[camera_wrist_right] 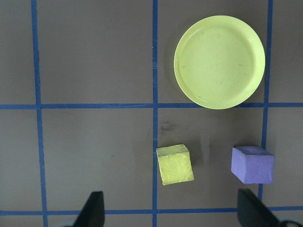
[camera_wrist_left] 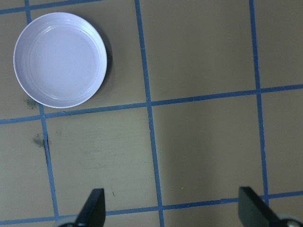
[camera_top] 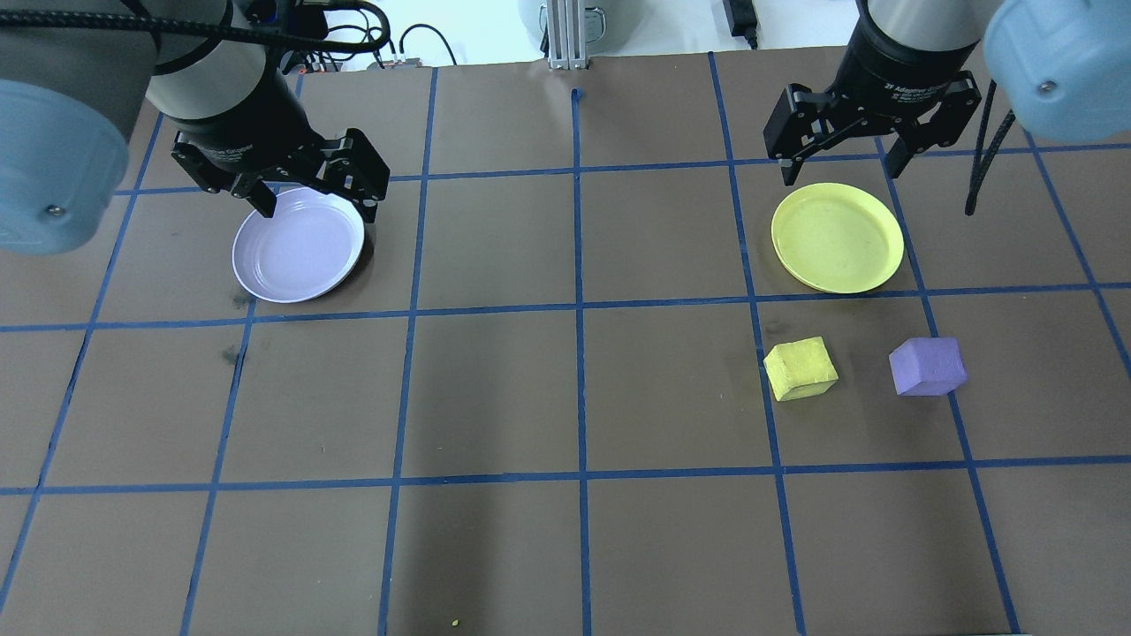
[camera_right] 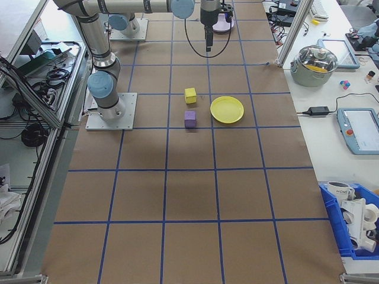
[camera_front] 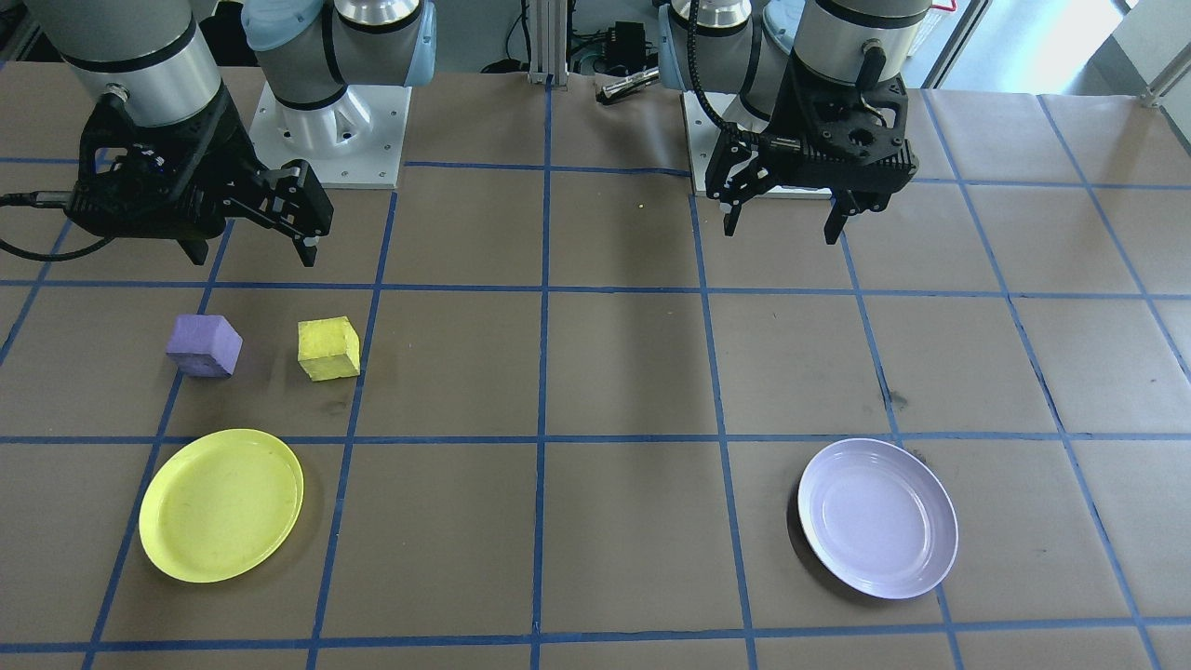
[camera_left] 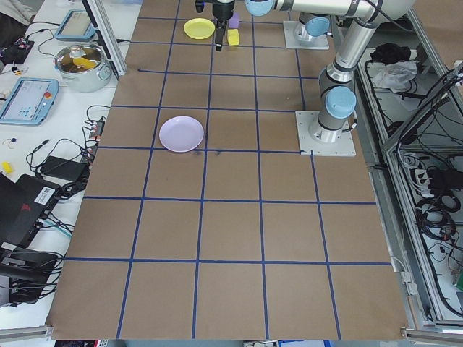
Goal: Sort blocks by color into plates
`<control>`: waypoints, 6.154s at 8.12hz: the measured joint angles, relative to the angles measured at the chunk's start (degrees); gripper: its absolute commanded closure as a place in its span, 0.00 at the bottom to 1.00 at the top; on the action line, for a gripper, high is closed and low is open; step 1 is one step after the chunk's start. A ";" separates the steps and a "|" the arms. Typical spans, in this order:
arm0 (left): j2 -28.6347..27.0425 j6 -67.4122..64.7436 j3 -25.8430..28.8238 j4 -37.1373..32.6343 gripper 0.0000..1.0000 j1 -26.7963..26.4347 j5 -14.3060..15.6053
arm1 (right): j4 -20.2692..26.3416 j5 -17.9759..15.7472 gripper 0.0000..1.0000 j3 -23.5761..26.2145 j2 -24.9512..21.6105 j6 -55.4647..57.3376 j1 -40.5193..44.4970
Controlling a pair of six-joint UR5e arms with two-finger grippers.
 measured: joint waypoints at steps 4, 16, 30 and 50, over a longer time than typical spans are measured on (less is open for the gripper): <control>0.41 0.00 -0.14 -0.66 0.00 0.08 0.07 | 0.06 0.00 0.00 0.08 0.01 -0.07 0.00; 1.42 -0.37 -0.22 -0.23 0.00 0.08 -0.41 | -26.48 0.11 0.00 30.47 7.07 -14.67 -6.15; 0.63 0.04 -1.29 0.04 0.00 0.05 1.84 | -16.00 0.85 0.48 3.03 22.54 -12.31 -12.91; -0.27 0.15 -1.94 0.45 0.00 0.09 1.77 | -30.22 -3.74 0.74 31.76 12.75 -30.90 -23.79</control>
